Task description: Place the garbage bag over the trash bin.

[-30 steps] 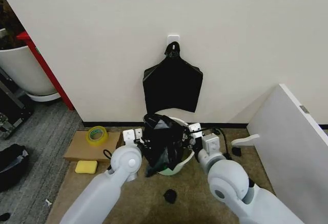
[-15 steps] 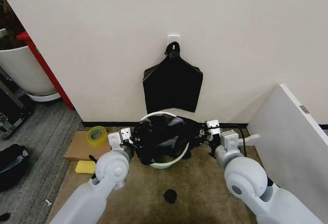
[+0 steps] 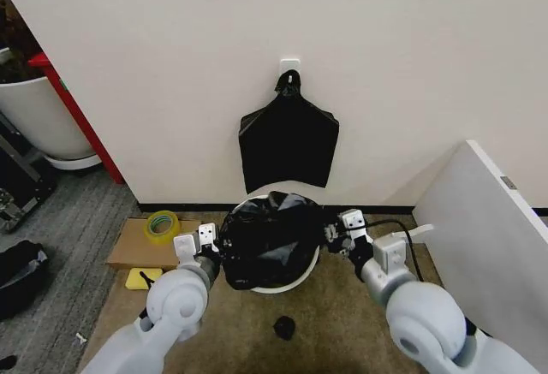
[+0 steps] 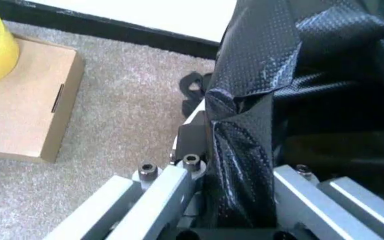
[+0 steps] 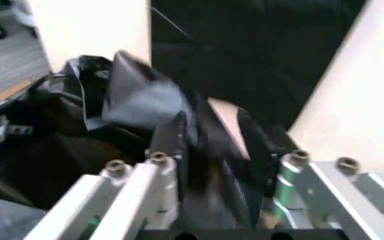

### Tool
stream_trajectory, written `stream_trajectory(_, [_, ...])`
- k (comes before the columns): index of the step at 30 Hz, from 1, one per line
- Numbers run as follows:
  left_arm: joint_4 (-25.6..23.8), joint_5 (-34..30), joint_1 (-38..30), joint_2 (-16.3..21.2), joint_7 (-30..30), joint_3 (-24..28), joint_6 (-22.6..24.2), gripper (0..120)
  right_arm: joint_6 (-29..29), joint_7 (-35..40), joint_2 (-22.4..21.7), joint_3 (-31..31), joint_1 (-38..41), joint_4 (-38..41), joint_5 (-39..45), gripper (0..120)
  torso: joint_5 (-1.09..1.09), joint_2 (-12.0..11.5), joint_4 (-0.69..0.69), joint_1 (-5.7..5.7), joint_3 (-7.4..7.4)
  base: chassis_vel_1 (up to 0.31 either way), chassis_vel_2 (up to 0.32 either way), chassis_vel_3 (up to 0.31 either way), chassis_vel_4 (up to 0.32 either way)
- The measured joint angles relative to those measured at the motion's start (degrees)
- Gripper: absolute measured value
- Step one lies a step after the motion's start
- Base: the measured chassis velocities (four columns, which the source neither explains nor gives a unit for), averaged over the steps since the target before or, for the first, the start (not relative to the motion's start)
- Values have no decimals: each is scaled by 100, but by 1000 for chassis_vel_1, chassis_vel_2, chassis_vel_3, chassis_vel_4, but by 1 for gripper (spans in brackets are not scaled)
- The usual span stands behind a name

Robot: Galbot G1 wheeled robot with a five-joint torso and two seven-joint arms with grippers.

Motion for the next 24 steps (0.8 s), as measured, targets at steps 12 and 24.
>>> stream_trajectory(12, [-505, 154, 368, 166, 126, -36, 143, 1, 944, -1952, -847, 5, -282, 234, -2841, 75, 0, 1, 0, 0, 0, 0, 0, 0, 0])
stream_trajectory(24, [-701, 414, 572, 247, 284, -39, 215, 1, 1608, -2690, -1099, -261, 19, -266, -4509, 89, 1, 1, 0, 0, 1, 0, 0, 0, 0])
